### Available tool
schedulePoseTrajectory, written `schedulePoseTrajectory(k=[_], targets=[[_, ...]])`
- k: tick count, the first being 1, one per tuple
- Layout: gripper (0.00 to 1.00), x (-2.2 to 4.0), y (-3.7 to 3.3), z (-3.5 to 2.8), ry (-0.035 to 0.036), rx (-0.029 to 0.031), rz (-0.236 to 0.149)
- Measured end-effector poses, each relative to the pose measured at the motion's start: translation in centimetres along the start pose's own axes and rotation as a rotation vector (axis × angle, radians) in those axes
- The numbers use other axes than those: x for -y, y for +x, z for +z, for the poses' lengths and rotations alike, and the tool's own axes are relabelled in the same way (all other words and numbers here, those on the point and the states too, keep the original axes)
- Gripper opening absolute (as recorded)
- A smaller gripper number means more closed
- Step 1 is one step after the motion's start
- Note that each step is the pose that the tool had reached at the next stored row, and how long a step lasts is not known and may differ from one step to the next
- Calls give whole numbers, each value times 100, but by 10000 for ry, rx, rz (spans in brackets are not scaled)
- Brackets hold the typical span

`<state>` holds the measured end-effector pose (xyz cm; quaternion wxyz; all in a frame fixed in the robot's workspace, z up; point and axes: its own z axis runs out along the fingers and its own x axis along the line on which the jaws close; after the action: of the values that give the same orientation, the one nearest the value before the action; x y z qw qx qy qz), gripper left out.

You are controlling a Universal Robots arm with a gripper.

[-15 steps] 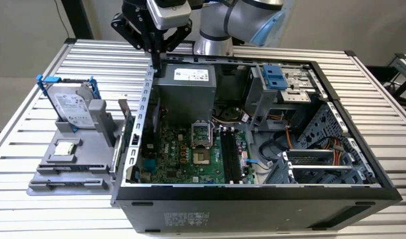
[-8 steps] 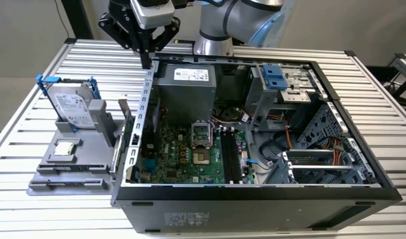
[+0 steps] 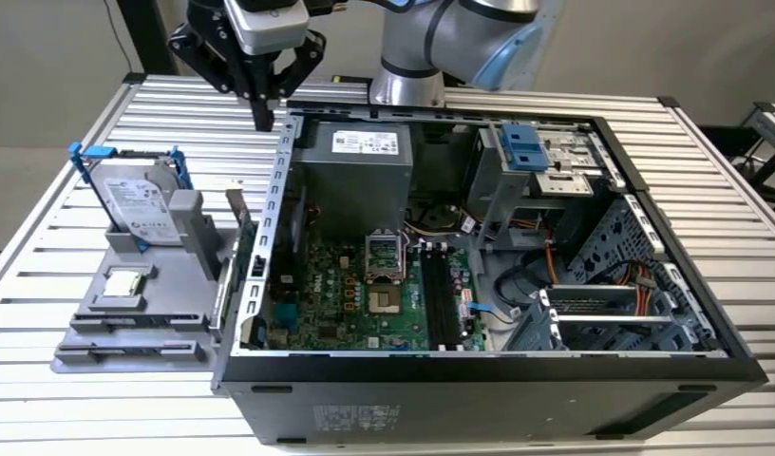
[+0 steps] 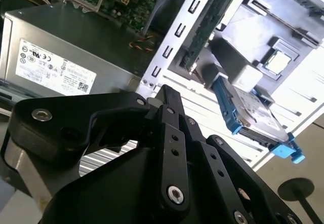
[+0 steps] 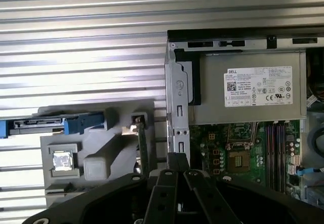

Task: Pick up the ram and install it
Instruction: 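Reach for the ram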

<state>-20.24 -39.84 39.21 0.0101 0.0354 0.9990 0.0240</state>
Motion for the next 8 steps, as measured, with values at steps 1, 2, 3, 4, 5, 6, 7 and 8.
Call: schedulePoseTrajectory(k=[1,2,3,4,5,6,7,8], targets=[[0,1,13,0,1,0,1],[0,2,25,-1,1,0,0],[0,3,37,-1,0,0,0],[0,4,50,-1,0,0,0],[0,4,63,-2,1,0,0],[0,5,75,-2,1,0,0],[0,6,88,-2,1,-1,0],[0,7,102,-2,0,0,0]])
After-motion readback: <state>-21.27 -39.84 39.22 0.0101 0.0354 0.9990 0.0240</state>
